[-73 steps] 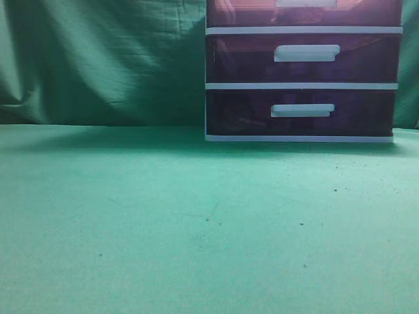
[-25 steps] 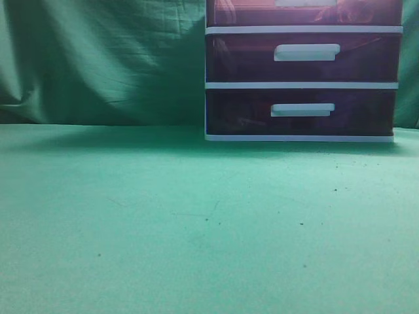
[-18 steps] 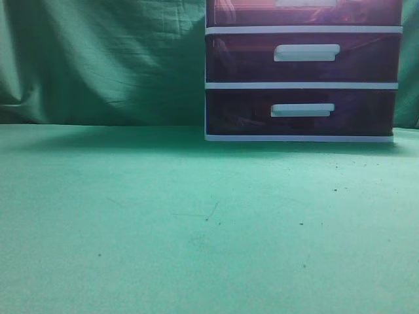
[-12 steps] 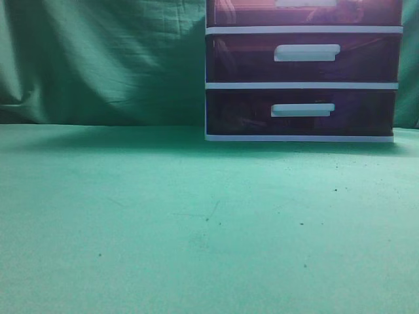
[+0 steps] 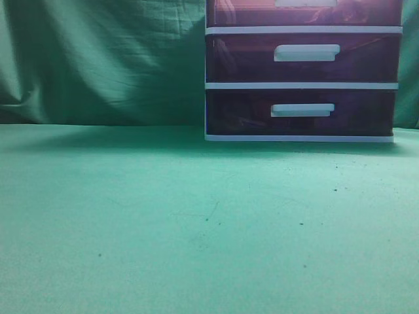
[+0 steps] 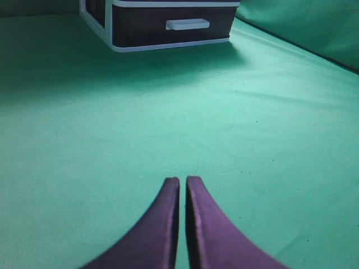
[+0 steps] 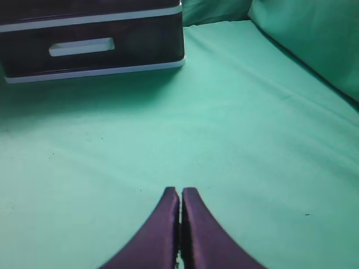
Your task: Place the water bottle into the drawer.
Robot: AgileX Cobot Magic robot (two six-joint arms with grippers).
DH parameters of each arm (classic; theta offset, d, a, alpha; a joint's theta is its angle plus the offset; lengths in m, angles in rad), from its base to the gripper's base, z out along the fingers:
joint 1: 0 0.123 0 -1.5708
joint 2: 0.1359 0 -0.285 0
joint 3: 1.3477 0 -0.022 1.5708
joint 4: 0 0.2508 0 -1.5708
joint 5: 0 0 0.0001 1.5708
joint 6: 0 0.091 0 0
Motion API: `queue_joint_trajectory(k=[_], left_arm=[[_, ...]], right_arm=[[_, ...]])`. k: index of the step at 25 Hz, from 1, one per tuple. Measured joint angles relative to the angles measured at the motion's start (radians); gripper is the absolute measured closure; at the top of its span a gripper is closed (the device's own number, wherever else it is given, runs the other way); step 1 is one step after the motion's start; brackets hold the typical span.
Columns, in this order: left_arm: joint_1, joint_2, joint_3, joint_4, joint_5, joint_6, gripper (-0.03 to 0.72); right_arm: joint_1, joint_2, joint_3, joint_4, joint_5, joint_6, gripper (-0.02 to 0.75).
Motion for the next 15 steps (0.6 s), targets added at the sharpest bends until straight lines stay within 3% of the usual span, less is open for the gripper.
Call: queue_joint_trajectory(k=[15], left_arm=[[0.000,0.000,0.000,0.000,0.000,0.000,0.688]], right_arm=[[0.000,0.000,0.002,-0.008,0.000,0.016,0.738]])
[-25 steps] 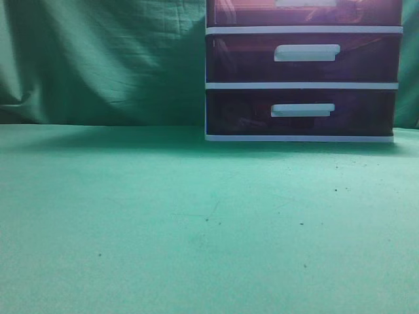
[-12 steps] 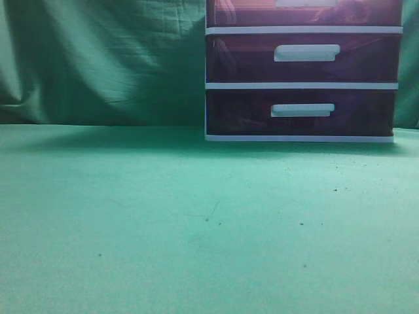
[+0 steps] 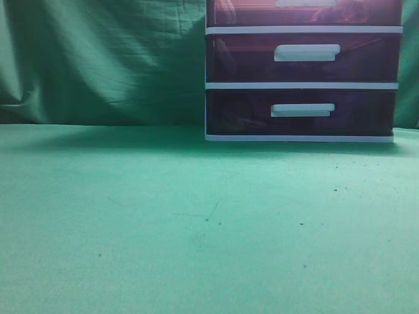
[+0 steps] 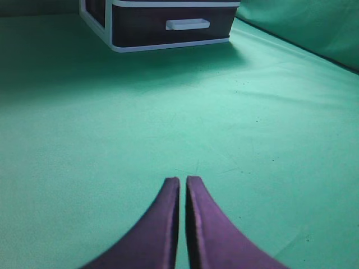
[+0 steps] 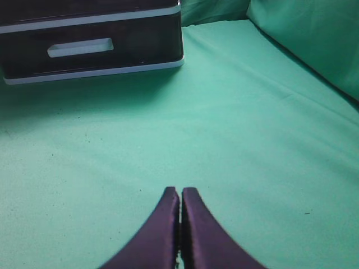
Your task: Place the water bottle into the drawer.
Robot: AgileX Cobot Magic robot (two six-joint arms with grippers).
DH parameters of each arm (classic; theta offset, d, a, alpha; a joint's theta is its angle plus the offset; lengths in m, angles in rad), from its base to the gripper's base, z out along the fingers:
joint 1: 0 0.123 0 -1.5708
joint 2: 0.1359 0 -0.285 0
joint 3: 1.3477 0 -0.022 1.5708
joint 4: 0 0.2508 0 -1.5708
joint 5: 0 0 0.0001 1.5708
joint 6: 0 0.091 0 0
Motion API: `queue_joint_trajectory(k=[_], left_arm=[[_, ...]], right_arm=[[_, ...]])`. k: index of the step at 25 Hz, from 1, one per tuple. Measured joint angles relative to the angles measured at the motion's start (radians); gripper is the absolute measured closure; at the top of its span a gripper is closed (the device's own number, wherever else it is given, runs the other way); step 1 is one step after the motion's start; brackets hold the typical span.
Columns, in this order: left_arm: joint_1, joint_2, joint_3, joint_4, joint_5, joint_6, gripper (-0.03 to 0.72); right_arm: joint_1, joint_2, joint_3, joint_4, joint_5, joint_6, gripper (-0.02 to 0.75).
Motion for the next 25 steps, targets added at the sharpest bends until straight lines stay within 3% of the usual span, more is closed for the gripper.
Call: queue_joint_trajectory(k=[5,12,18,20,25], left_arm=[[0.030,0.000,0.004,0.075,0.000,0.020,0.688],[0.336,-0.004,0.128,0.105,-0.048,0.052,0.688],[0.523,-0.013,0.133,0.105,-0.073,0.081,0.688],[0.555,-0.013,0.133,0.105,-0.074,0.084,0.688],[0.565,-0.013,0.133,0.105,-0.074,0.087,0.688]], right_arm=[[0.000,0.000,0.000,0.000,0.000,0.000,0.738],[0.000,0.000,0.000,0.000,0.000,0.000,0.738],[0.000,0.000,0.000,0.000,0.000,0.000,0.738],[0.000,0.000,0.000,0.000,0.000,0.000,0.738],[0.000,0.000,0.000,0.000,0.000,0.000,0.738]])
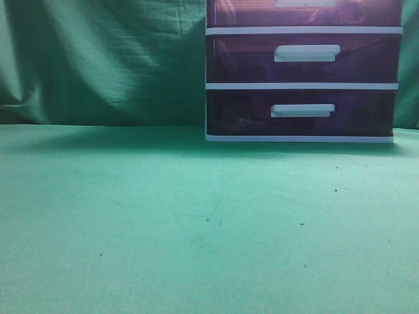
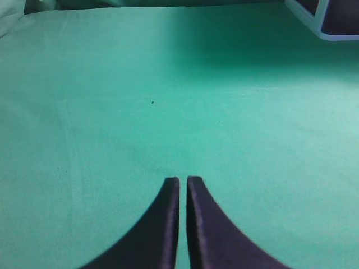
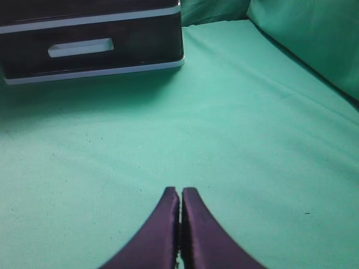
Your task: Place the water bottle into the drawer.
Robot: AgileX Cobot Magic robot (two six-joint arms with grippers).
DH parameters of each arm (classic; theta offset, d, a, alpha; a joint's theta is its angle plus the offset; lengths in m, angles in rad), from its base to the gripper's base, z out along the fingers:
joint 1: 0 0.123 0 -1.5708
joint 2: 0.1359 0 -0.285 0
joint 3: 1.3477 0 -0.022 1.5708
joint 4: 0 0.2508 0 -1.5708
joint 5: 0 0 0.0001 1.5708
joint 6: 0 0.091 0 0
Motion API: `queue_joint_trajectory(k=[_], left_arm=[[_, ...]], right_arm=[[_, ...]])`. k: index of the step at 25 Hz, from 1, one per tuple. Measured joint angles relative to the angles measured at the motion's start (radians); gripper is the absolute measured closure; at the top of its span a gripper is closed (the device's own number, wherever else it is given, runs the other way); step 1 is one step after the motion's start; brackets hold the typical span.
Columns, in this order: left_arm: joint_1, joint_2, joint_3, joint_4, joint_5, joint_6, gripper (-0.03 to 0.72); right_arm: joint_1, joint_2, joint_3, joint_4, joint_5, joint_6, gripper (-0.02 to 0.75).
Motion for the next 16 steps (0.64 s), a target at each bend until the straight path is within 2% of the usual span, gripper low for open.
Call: queue_joint_trajectory(k=[16], left_arm=[[0.004,0.000,0.000,0.000,0.000,0.007,0.688]], right_arm=[[0.000,0.000,0.000,0.000,0.000,0.013,0.738]])
